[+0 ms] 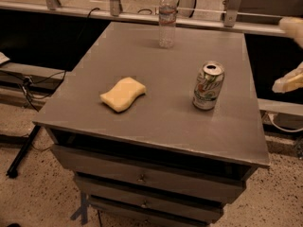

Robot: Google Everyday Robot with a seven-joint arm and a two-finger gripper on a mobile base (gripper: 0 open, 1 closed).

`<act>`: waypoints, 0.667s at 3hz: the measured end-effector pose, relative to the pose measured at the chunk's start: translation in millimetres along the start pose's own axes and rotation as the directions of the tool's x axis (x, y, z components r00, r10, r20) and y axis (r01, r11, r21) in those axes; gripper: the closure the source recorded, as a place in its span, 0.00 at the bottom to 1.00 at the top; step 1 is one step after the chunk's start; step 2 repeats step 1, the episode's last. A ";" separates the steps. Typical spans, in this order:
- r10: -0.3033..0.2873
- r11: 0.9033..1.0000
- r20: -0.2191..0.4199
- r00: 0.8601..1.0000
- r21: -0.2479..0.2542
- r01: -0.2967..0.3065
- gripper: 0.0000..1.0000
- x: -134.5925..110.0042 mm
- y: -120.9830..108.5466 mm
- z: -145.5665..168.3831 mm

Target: Place 7up can upright

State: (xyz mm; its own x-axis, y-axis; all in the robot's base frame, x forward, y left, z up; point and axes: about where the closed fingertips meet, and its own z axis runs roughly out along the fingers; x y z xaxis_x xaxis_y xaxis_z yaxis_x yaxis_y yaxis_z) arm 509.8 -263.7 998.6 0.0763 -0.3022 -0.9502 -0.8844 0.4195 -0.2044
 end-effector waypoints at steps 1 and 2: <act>-0.017 1.000 -0.013 1.000 0.020 0.017 0.00 -9.0 -1.9 -8.3; -0.017 1.000 -0.013 1.000 0.020 0.017 0.00 -9.0 -1.9 -8.3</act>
Offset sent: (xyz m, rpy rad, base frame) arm 0.0000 0.0000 0.0000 0.0000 0.0000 0.0000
